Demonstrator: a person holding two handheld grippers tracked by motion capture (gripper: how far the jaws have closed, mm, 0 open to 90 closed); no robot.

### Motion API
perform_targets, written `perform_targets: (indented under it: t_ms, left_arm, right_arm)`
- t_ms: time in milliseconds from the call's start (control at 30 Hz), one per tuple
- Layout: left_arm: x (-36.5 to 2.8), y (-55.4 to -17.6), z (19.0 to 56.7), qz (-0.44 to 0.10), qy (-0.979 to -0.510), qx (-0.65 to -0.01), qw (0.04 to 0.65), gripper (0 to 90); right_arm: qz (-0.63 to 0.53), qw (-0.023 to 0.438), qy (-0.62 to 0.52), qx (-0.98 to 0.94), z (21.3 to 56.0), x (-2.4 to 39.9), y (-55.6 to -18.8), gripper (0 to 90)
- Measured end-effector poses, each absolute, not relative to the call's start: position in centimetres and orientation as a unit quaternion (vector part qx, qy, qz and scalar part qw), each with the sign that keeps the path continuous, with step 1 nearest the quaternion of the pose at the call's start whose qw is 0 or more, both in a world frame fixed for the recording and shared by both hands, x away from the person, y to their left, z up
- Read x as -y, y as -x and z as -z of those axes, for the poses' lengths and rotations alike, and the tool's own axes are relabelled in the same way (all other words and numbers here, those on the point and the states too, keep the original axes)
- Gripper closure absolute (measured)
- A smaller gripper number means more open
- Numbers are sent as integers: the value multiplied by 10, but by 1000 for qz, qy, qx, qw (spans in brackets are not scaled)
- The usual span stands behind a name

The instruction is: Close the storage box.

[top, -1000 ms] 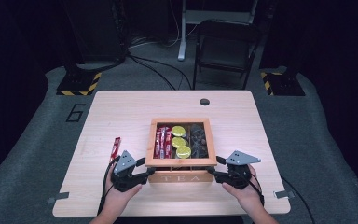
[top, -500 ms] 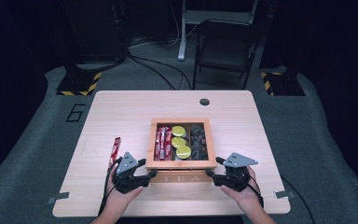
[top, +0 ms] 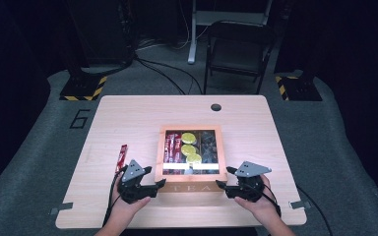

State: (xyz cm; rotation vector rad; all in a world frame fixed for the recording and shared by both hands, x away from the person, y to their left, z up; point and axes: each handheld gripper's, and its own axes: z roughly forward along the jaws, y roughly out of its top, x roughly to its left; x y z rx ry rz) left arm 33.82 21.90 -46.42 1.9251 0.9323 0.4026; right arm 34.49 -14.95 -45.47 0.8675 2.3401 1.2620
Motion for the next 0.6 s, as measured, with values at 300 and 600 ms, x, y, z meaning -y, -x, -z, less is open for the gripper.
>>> perform_targets:
  t_ms: [300, 600]
  left_arm:
    - [-224, -343, 462, -167, -781, -380, 467, 277]
    - [-232, -347, 457, -170, -774, -388, 470, 281]
  right_arm:
    - [-453, 161, -319, -817, 457, 152, -349, 359]
    - [-472, 165, -347, -794, 452, 163, -358, 359]
